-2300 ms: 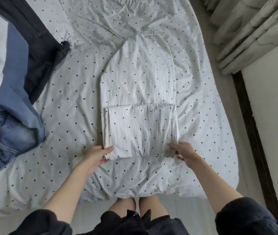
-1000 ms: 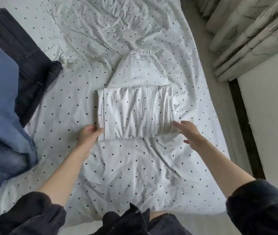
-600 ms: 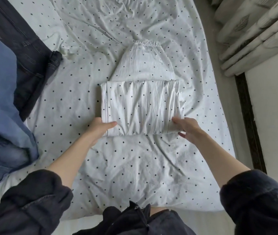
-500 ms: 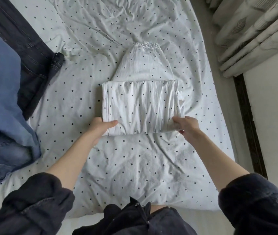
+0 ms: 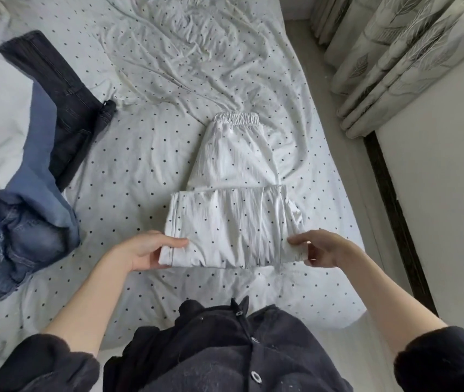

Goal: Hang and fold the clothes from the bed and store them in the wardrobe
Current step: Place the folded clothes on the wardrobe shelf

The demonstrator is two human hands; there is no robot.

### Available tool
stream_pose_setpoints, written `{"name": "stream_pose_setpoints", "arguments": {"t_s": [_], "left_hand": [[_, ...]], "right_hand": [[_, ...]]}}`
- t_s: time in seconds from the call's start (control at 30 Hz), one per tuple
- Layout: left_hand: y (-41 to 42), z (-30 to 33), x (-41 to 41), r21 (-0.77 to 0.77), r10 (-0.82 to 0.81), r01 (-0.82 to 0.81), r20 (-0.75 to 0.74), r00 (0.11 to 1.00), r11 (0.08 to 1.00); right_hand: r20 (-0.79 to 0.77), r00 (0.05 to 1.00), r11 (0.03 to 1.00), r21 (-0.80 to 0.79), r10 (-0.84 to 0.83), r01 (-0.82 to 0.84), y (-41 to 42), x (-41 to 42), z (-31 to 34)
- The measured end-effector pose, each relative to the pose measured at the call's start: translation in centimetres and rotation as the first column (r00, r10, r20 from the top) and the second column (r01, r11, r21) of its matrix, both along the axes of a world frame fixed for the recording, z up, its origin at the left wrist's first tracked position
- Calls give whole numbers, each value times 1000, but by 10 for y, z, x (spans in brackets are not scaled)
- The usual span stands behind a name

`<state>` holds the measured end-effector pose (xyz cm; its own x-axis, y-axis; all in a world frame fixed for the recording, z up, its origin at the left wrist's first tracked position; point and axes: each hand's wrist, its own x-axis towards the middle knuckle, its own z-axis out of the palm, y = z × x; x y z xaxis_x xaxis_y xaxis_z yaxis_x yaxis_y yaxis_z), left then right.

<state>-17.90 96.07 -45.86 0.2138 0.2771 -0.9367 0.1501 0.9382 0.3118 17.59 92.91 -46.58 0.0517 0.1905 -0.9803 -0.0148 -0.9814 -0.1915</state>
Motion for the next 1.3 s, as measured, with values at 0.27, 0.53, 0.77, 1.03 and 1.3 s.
{"name": "stream_pose_setpoints", "arguments": {"t_s": [0.27,0.53,0.77,1.03,1.3], "left_hand": [[50,23,19,128,121,-112,-64,991,985],[135,32,46,423,492,-493,121,862,760],[104,-38,81,698,-87,493,-530,843,519],[152,-106,107,366,-36,930,-930,366,12],[189,-182,106,241,81,969,-966,245,-57]], "right_hand": [[34,999,998,54,-36,34,42,-4,18],[-45,939,769,561,-342,307,149,-16,32],[780,598,273,543,186,-794,117,-59,-19],[932,201,68,189,301,-980,174,-75,-88],[946,33,33,23,323,-999,208,-67,-164]]}}
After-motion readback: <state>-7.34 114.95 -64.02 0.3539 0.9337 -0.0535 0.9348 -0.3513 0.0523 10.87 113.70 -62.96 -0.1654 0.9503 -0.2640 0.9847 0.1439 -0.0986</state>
